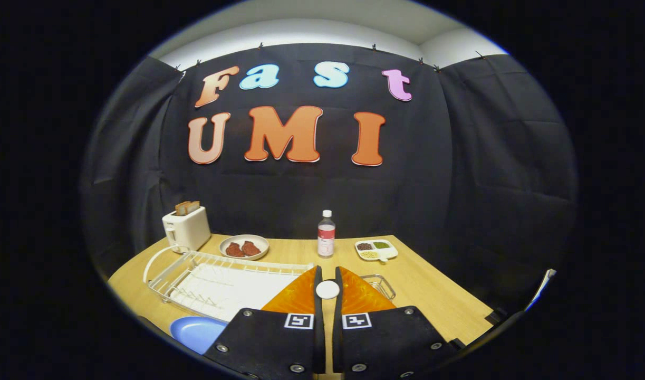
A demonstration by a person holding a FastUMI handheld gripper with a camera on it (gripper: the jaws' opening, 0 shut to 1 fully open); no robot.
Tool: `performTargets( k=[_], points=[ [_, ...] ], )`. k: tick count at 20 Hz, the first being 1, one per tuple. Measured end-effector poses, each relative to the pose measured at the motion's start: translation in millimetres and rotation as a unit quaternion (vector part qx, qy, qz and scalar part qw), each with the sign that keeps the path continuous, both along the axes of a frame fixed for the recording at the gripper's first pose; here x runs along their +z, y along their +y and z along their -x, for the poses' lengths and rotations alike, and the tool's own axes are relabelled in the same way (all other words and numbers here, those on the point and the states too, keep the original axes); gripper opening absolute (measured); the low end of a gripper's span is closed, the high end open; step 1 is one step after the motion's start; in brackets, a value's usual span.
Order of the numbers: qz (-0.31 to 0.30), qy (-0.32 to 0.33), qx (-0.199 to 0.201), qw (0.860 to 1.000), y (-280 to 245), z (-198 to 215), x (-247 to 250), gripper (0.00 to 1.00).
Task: Take the plate from the dish rack, then take the spoon from the basket and place it into the plate.
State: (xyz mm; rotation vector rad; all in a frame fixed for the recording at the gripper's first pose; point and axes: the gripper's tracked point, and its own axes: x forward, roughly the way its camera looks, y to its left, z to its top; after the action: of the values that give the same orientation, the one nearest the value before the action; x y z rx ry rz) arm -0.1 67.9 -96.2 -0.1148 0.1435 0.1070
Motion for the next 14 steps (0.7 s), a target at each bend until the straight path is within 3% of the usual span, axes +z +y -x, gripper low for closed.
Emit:
performTargets(
  k=[9,14],
  points=[
    [-0.008,0.036,0.081,0.996,113,76,-29,0.05],
    [-0.010,0.063,0.092,0.994,136,97,-58,0.05]
  ],
)
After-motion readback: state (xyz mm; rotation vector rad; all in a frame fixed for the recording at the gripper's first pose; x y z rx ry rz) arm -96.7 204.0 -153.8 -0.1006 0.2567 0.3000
